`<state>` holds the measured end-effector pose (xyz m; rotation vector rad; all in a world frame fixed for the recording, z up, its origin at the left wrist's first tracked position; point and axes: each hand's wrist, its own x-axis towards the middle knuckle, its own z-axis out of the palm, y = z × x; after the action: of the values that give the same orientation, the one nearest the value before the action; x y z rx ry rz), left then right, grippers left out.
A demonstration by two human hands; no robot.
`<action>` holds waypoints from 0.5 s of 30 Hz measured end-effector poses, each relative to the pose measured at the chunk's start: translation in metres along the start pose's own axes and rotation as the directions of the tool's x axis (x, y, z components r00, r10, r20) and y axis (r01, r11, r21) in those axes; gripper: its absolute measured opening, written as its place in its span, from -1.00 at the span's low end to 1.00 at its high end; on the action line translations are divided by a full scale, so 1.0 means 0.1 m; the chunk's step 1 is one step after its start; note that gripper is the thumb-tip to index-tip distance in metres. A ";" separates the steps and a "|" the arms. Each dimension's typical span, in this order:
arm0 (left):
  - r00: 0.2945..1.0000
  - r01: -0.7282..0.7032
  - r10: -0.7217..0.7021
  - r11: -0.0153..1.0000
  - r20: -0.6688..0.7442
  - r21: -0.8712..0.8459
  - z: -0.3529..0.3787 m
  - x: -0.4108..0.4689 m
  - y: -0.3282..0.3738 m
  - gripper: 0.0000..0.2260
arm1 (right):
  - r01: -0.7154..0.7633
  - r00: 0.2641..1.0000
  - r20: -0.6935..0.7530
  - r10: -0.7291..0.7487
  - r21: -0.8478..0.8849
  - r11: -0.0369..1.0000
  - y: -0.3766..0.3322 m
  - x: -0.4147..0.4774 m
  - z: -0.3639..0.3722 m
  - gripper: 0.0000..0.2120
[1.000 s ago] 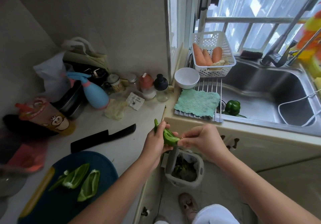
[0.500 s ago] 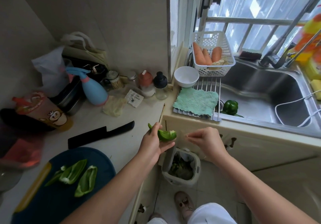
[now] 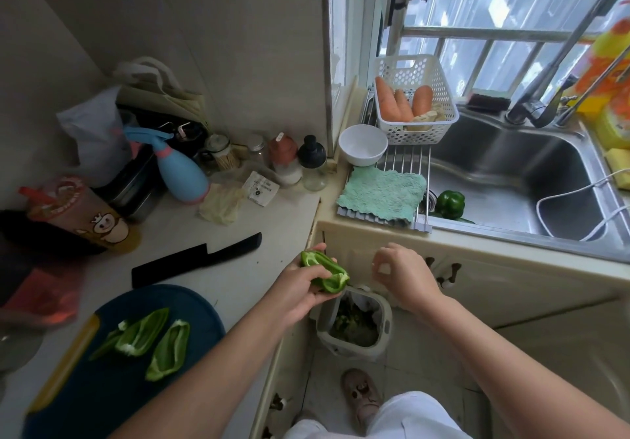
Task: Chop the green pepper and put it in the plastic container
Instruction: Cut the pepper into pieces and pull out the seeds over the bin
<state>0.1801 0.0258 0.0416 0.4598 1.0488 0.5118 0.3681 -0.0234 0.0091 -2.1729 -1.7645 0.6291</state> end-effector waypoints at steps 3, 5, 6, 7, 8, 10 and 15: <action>0.998 -0.014 0.014 1.000 0.065 0.008 0.01 0.00 0.00 -0.56 | 0.153 0.985 -0.086 -0.147 0.070 0.986 -0.07 -0.02 -0.08 -0.91; 0.993 -0.031 0.026 0.999 0.114 0.042 0.03 -0.01 0.00 -0.55 | 0.270 0.958 -0.125 -0.259 0.084 0.959 -0.18 -0.07 -0.18 -0.93; 0.990 -0.040 0.031 0.997 0.137 0.063 0.05 -0.02 0.00 -0.54 | 0.303 0.949 -0.121 -0.291 0.097 0.948 -0.22 -0.09 -0.23 -0.90; 0.986 -0.052 0.038 0.995 0.161 0.085 0.07 -0.03 0.00 -0.54 | 0.312 0.948 -0.093 -0.303 0.110 0.944 -0.27 -0.10 -0.28 -0.86; 0.982 -0.068 0.047 0.991 0.183 0.111 0.09 -0.04 0.00 -0.53 | 0.304 0.953 -0.047 -0.300 0.106 0.947 -0.31 -0.11 -0.32 -0.82; 0.974 -0.109 0.070 0.978 0.217 0.178 0.14 -0.06 -0.01 -0.51 | 0.267 0.962 0.045 -0.268 0.022 0.963 -0.38 -0.10 -0.35 -0.76; 0.968 -0.221 0.152 0.894 0.202 0.389 0.23 -0.11 -0.07 -0.52 | 0.124 0.979 0.186 -0.087 -0.202 0.972 -0.52 -0.06 -0.33 -0.79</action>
<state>0.1977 0.0111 0.0550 0.9693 0.9537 0.4133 0.3388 -0.0161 0.0636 -2.1974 -2.1133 0.6512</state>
